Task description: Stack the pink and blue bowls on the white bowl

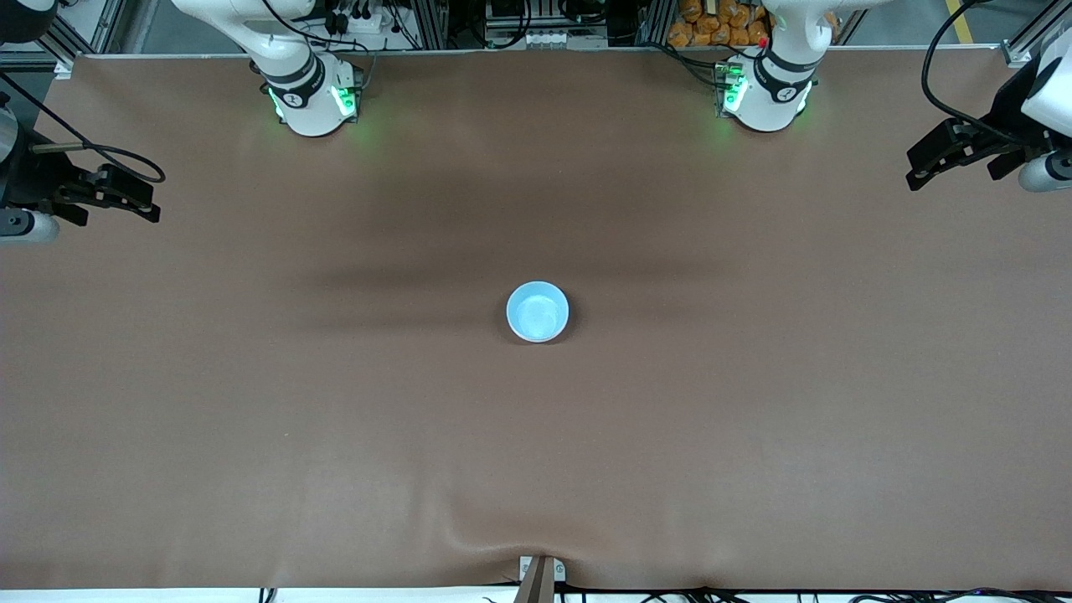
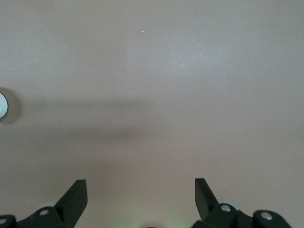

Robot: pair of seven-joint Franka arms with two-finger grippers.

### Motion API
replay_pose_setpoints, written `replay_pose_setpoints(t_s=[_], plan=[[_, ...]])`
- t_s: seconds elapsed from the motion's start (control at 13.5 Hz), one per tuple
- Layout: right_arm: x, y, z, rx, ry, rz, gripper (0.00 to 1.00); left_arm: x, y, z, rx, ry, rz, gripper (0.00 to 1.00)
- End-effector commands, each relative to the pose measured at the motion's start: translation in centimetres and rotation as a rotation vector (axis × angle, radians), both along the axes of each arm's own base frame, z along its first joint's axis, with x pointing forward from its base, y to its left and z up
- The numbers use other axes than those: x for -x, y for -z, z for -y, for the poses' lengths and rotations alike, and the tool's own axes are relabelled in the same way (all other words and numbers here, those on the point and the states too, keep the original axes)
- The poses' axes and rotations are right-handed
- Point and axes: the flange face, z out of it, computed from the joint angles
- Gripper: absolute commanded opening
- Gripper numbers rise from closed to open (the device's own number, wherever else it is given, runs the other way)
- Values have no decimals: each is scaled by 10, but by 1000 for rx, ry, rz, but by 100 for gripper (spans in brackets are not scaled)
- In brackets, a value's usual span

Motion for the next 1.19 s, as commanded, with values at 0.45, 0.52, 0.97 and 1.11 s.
replay_pose_setpoints(t_s=[0.45, 0.52, 0.97, 1.11], plan=[[-1, -6, 3, 11, -4, 8, 100, -2, -3, 2, 20, 13, -7, 100], [-1, -5, 2, 9, 2, 6, 100, -1, -4, 2, 23, 14, -6, 100], [-1, 1, 2, 7, 47, -13, 100, -11, 10, 2, 44, 19, -31, 100], [-2, 0, 3, 13, 47, -5, 100, -12, 11, 3, 46, 19, -31, 100]])
